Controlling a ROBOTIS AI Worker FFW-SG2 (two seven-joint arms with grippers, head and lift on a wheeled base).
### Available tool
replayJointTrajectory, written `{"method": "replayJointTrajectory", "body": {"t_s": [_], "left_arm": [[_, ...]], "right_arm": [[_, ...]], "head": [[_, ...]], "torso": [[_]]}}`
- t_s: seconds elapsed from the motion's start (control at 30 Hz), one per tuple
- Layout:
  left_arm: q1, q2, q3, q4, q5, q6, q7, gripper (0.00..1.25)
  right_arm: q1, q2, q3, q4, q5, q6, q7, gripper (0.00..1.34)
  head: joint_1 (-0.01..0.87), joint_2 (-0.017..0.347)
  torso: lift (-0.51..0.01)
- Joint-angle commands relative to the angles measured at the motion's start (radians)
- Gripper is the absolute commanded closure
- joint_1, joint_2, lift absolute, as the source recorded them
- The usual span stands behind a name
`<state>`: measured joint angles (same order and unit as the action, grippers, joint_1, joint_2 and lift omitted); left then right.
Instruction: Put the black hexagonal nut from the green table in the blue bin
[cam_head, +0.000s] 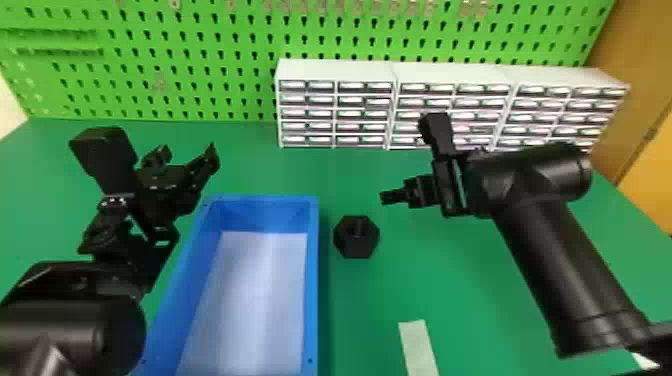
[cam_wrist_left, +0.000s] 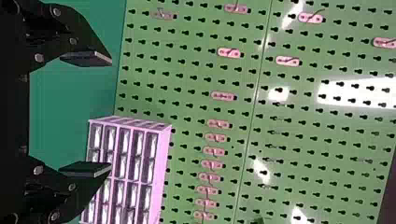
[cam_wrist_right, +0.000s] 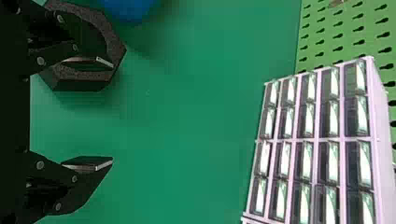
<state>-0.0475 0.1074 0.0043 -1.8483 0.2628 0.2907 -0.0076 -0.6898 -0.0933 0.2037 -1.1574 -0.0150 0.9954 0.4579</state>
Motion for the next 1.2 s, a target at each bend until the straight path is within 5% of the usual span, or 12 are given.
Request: {"method": "replayJointTrajectory", "body": {"t_s": [0.0,1.17], "left_arm": [[0.0,0.0,0.0,0.0,0.001,0.001,0.0,0.45],[-0.003,0.002,-0.001,0.0,0.0,0.002,0.0,0.45]], "right_arm": [[0.004,0.006,0.006,0.018,-0.002,-0.008,-0.002,0.54],[-0.008,0.023,0.08,0.1,-0.043,-0.077,-0.008,0.54]], "head": [[0.691,0.009],[0.691,0.009]], "torso": [[-0.097],[-0.097]]}}
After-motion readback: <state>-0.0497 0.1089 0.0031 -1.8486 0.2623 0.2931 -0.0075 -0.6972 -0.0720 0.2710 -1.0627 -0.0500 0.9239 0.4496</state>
